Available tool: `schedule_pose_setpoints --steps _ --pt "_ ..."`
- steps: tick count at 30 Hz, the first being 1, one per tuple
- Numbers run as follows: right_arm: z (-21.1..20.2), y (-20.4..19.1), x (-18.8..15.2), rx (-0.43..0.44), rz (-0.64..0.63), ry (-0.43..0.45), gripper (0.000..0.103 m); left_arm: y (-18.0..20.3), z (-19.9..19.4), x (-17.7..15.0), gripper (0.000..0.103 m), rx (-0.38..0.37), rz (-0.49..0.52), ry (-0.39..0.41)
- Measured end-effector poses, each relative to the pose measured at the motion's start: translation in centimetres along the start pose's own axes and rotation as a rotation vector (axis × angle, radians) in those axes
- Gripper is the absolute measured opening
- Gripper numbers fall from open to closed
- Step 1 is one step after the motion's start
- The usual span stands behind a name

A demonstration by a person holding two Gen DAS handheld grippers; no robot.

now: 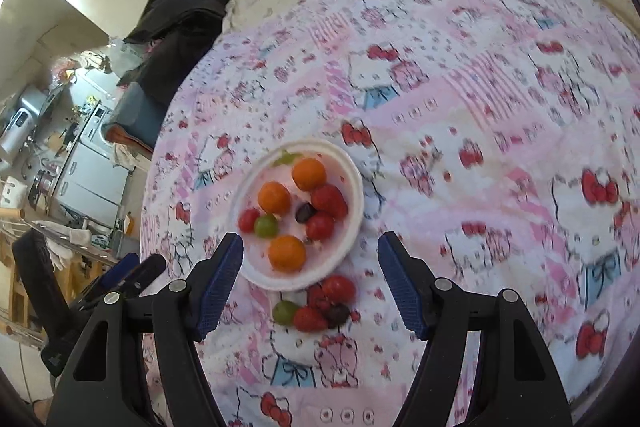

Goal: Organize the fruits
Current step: 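Withdraw both tools from the plate toward the fruit cluster, then grasp another green fruit with the left tool while the right tool grasps a dark plum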

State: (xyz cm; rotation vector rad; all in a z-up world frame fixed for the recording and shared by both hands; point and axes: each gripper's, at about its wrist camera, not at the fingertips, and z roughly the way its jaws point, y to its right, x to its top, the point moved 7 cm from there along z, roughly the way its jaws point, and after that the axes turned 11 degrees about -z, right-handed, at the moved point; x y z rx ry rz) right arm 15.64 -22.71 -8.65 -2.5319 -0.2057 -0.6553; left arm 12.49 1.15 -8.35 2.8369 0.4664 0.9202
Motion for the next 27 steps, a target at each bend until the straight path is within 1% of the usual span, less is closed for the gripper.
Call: schedule_pose_setpoints --steps 2,5,8,11,13,14,16,18,19,21,24,26,27 --pt "-0.2 0.6 -0.7 0.012 0.034 -0.006 0.073 0.0 0.1 -0.7 0.090 0.005 0.001 -0.012" --pt "-0.3 1.6 -1.5 0.000 0.074 -0.015 0.073 -0.1 0.6 -2.0 0.090 0.005 -0.002 -0.039" --pt "-0.1 2.5 -2.2 -0.008 0.111 -0.031 0.073 0.5 1.6 -3.6 0.090 -0.014 0.016 -0.092" --pt "0.2 3.2 -2.7 -0.028 0.125 -0.051 0.073 1.9 3.2 -5.4 0.090 -0.025 0.066 -0.155" --pt "0.4 3.5 -2.8 -0.037 0.123 -0.061 0.073 2.5 4.0 -6.2 0.089 -0.045 0.064 -0.188" --pt "0.4 3.6 -2.9 -0.040 0.122 -0.064 0.073 2.8 4.5 -6.5 0.087 -0.057 0.052 -0.207" --pt "0.4 3.7 -2.9 -0.042 0.122 -0.064 0.073 3.4 5.6 -7.1 0.077 -0.079 0.020 -0.242" --pt "0.3 3.9 -3.0 -0.042 0.127 -0.061 0.073 3.7 6.6 -7.4 0.071 -0.084 -0.007 -0.271" --pt "0.2 4.0 -3.0 -0.042 0.129 -0.059 0.073 3.8 7.3 -7.6 0.067 -0.089 -0.035 -0.298" --pt "0.1 4.1 -2.9 -0.043 0.135 -0.056 0.073 3.8 8.2 -7.9 0.062 -0.099 -0.070 -0.327" --pt "0.0 4.4 -2.9 -0.043 0.146 -0.053 0.073 4.1 9.4 -8.3 0.057 -0.111 -0.111 -0.377" --pt "0.0 4.4 -2.9 -0.042 0.152 -0.053 0.073 4.1 10.0 -8.7 0.056 -0.114 -0.139 -0.412" --pt "0.0 4.4 -2.9 -0.042 0.153 -0.053 0.073 4.1 10.1 -8.8 0.051 -0.120 -0.152 -0.420"
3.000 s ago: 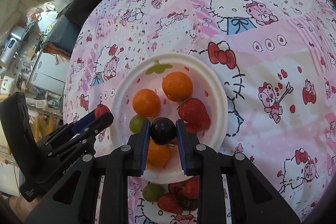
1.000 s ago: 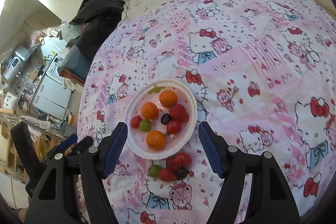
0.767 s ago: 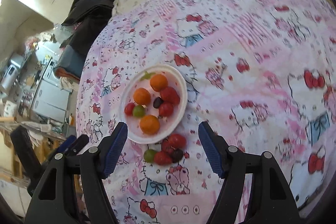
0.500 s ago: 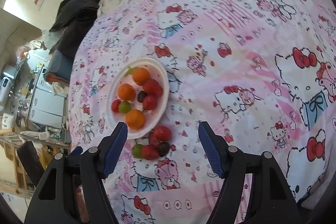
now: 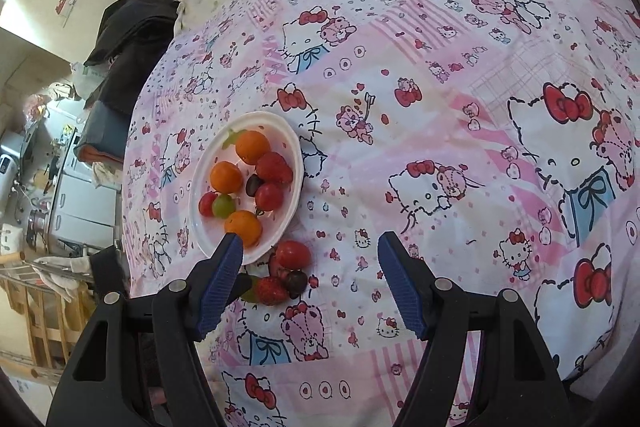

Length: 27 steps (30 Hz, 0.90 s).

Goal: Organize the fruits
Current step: 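Grasp another green fruit with the left tool while the right tool grasps a dark plum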

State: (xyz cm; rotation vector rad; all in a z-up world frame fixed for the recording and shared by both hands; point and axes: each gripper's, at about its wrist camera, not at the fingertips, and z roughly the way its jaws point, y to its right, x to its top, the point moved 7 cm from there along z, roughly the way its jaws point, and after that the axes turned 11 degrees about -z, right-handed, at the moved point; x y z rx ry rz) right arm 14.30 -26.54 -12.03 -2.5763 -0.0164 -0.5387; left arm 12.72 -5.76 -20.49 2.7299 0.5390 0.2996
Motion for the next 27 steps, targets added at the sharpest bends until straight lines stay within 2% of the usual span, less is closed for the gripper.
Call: schedule_pose_setpoints --steps 3,6,7,9,12,15,20,24,27 --pt "0.1 0.0 0.0 0.000 -0.005 0.000 0.073 0.0 0.1 -0.2 0.040 -0.047 -0.045 -0.029" --pt "0.3 -0.2 0.0 -0.001 -0.010 -0.004 0.073 -0.2 0.2 -0.3 0.039 -0.062 -0.074 -0.049" --pt "0.4 -0.3 0.0 -0.002 -0.011 -0.005 0.073 -0.4 0.3 -0.2 0.033 -0.082 -0.099 -0.059" --pt "0.4 -0.4 0.0 -0.004 -0.016 -0.007 0.073 -0.5 0.4 -0.3 0.029 -0.103 -0.127 -0.077" --pt "0.3 -0.1 -0.1 -0.013 -0.014 -0.005 0.073 -0.7 0.3 -0.2 0.022 -0.098 -0.126 -0.084" --pt "0.1 0.2 0.0 -0.016 -0.005 0.000 0.073 -0.9 -0.2 -0.1 0.020 -0.104 -0.128 -0.083" --pt "0.5 0.0 -0.3 -0.015 -0.014 -0.018 0.073 -1.6 -2.8 0.4 0.020 -0.061 -0.093 -0.021" --pt "3.3 -1.1 -2.0 0.073 -0.005 -0.153 0.073 -2.6 -5.7 0.9 0.020 0.039 0.005 0.078" --pt "5.6 -1.5 -3.3 0.069 0.003 -0.226 0.070 -3.6 -6.7 1.1 0.020 0.076 0.024 0.112"
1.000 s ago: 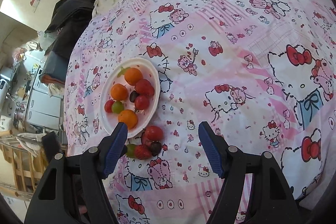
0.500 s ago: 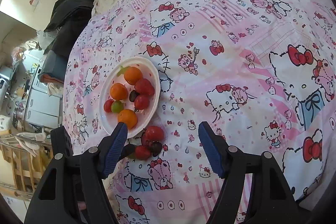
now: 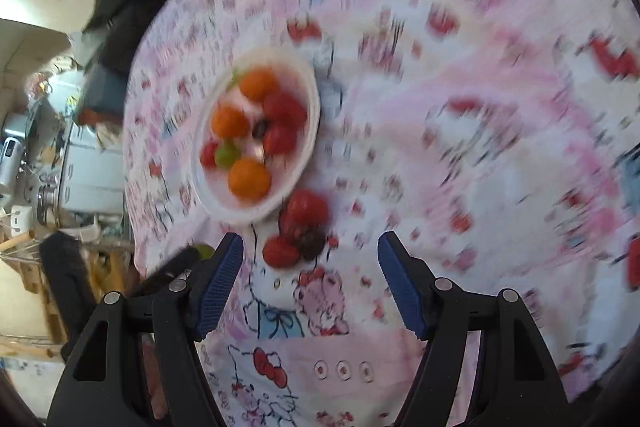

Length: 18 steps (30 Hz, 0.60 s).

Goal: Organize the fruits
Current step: 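Grasp another green fruit with the left tool while the right tool grasps a dark plum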

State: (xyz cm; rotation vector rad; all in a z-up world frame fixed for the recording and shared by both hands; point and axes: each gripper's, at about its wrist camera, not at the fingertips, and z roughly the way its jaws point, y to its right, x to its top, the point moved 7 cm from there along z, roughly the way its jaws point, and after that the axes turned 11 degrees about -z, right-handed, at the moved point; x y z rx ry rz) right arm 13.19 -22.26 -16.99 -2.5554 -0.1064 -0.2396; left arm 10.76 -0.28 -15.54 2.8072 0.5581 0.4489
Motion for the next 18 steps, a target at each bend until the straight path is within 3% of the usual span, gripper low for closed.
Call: schedule_pose_setpoints --steps 4,6,18 --pt "2.9 -0.1 0.3 -0.033 -0.015 -0.072 0.041 -1.0 0.4 0.1 0.019 0.014 -0.020 -0.006" --pt "3.9 -0.1 0.5 -0.049 -0.015 -0.095 0.034 -1.4 0.6 0.2 0.019 0.019 -0.032 -0.012" --pt "7.3 -1.5 -0.7 -0.146 -0.130 -0.169 0.028 -1.2 0.9 -0.1 0.019 0.032 -0.015 -0.006"
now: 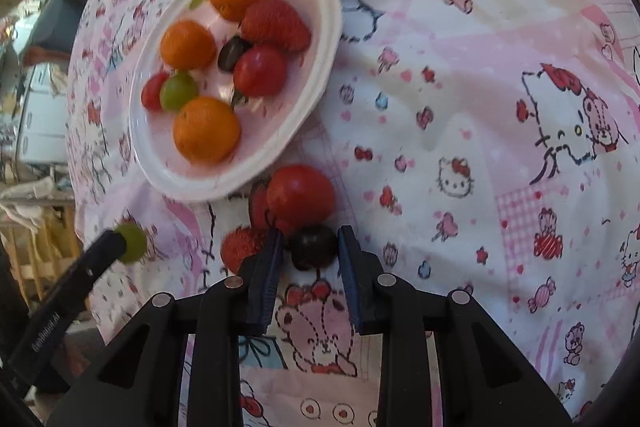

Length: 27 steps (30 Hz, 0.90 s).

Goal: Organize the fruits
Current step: 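Grasp another green fruit with the left tool while the right tool grasps a dark plum, then carry the green fruit and dark plum over the white plate with both tools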

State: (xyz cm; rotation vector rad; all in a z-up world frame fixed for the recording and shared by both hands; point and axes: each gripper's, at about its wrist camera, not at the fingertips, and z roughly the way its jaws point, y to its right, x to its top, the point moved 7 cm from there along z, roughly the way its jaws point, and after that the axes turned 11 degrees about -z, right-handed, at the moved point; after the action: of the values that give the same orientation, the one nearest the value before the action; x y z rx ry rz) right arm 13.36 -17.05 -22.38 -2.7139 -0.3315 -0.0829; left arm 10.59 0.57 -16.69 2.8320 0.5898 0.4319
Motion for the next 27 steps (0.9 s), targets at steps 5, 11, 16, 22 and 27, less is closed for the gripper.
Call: schedule_pose_setpoints --steps 5,11,16,22,27 --pt "0.2 -0.6 0.0 -0.044 -0.073 0.012 0.022 0.2 0.4 -0.2 0.019 -0.001 -0.002 -0.011" --pt "-2.4 -0.5 -0.9 0.056 -0.067 0.068 0.018 0.2 -0.5 0.2 0.019 -0.028 -0.019 0.010" --pt "-6.5 -1.2 -0.6 0.141 -0.065 0.193 0.018 1.0 -2.4 0.8 0.016 -0.073 -0.011 0.057" --pt "-10.1 -1.8 1.3 0.200 -0.070 0.310 0.018 2.0 -3.7 1.8 0.017 -0.081 0.039 0.117" --pt "-9.3 -1.6 1.6 0.193 -0.053 0.292 0.018 0.6 0.2 0.3 0.050 -0.026 -0.025 -0.009"
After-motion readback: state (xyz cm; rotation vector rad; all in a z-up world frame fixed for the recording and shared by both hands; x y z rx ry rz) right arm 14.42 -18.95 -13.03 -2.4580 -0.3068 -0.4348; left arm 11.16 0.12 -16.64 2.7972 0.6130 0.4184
